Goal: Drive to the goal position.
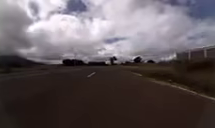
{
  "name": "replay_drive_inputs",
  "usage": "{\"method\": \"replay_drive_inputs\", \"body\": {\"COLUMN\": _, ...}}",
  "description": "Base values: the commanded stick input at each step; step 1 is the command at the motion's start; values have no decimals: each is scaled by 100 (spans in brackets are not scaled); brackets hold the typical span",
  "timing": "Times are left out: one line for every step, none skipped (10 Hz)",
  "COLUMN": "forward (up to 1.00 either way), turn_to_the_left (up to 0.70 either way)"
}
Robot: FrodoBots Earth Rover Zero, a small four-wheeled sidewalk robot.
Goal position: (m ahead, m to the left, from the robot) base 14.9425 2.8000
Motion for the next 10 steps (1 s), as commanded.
{"method": "replay_drive_inputs", "body": {"forward": 70, "turn_to_the_left": 0}}
{"method": "replay_drive_inputs", "body": {"forward": 70, "turn_to_the_left": 0}}
{"method": "replay_drive_inputs", "body": {"forward": 70, "turn_to_the_left": 0}}
{"method": "replay_drive_inputs", "body": {"forward": 70, "turn_to_the_left": 0}}
{"method": "replay_drive_inputs", "body": {"forward": 70, "turn_to_the_left": 0}}
{"method": "replay_drive_inputs", "body": {"forward": 70, "turn_to_the_left": 0}}
{"method": "replay_drive_inputs", "body": {"forward": 70, "turn_to_the_left": 0}}
{"method": "replay_drive_inputs", "body": {"forward": 70, "turn_to_the_left": 0}}
{"method": "replay_drive_inputs", "body": {"forward": 70, "turn_to_the_left": 0}}
{"method": "replay_drive_inputs", "body": {"forward": 70, "turn_to_the_left": 0}}
